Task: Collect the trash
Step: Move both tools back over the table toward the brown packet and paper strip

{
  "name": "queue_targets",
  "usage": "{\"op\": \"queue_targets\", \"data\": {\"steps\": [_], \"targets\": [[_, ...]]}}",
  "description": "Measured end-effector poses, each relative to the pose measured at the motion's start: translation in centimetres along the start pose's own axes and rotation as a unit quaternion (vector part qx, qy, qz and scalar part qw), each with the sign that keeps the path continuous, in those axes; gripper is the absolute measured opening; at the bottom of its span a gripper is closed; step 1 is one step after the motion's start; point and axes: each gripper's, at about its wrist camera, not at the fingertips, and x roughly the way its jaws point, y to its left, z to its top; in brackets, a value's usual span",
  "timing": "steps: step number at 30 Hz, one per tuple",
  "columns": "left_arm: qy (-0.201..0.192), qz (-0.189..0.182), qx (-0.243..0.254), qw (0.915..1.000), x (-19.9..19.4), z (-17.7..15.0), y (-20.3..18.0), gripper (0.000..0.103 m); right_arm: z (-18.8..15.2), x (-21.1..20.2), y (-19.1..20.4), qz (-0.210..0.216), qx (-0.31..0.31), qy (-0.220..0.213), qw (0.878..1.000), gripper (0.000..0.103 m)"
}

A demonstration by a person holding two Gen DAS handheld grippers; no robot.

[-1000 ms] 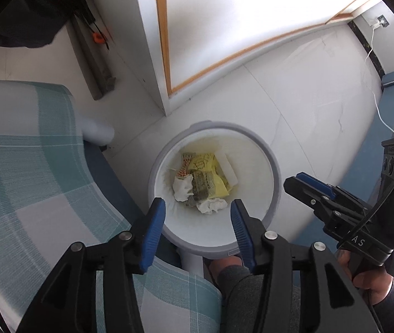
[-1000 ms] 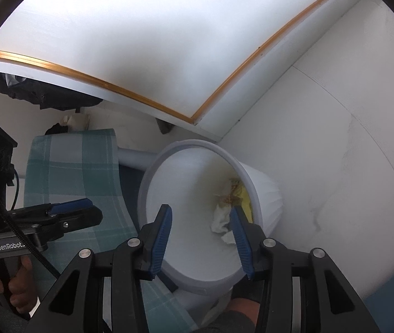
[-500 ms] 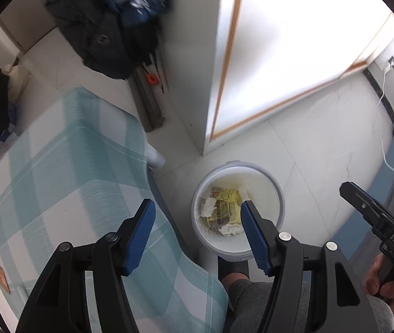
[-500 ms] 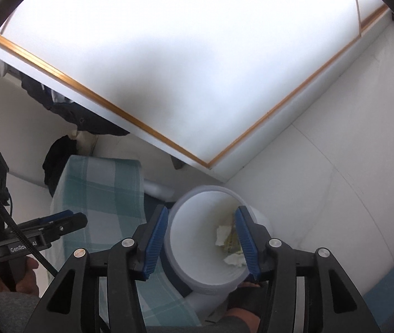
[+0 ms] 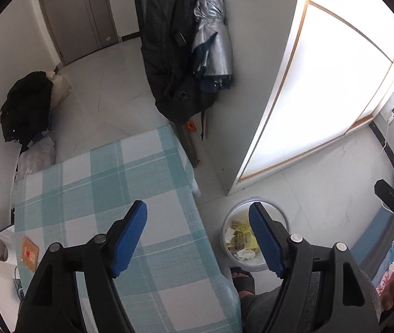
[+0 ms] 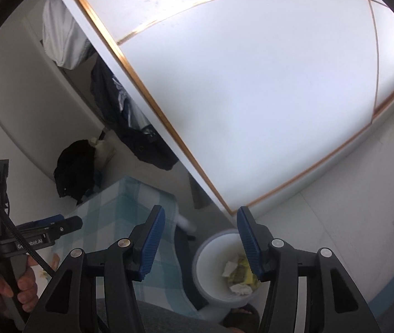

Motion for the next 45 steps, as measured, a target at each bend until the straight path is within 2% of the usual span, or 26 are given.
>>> {"op": "queue_targets", "data": {"steps": [4, 7, 10, 12, 19, 23, 31, 37, 45], "targets": [[-0.034, -0.001, -0.033, 0.9989, -2.5, -0.5, 3.3, 0.073, 0.4, -1.9, 3.4, 0.014, -0.027, -0.022, 0.999, 0.061], [-0.061, 0.004, -0.054, 0.9967, -4.3, -1.0, 5.4, 0.073, 0.6, -3.0, 6.5, 0.032, -0.052, -0.036, 0.997, 0.062], [-0.082, 0.007, -0.076, 0.9936, -5.9, -1.7, 8.2, 0.077, 0.6, -3.6, 9.7, 0.05, -0.075, -0.047, 0.995, 0.066], [-0.102, 0.014, -0.095, 0.9902, -7.0, -2.4, 10.2, 0.082, 0.5, -3.8, 12.0, 0.062, -0.086, -0.049, 0.993, 0.069], [-0.17, 0.044, -0.135, 0.9751, -9.5, -5.2, 16.6, 0.083, -1.0, -3.9, 19.5, 0.112, -0.131, -0.057, 0.983, 0.083], [-0.181, 0.057, -0.157, 0.9692, -9.6, -6.7, 19.5, 0.083, -2.9, -2.0, 23.3, 0.131, -0.158, -0.034, 0.978, 0.083], [-0.173, 0.084, -0.189, 0.963, -8.2, -9.5, 24.4, 0.083, -6.9, 2.7, 28.8, 0.15, -0.187, 0.026, 0.97, 0.083], [-0.165, 0.085, -0.226, 0.9562, -7.4, -11.6, 28.1, 0.084, -9.7, 7.0, 31.9, 0.136, -0.209, 0.075, 0.966, 0.084], [-0.152, 0.11, -0.246, 0.9511, -6.7, -13.2, 31.1, 0.084, -13.9, 13.2, 33.9, 0.115, -0.23, 0.147, 0.955, 0.084]]}}
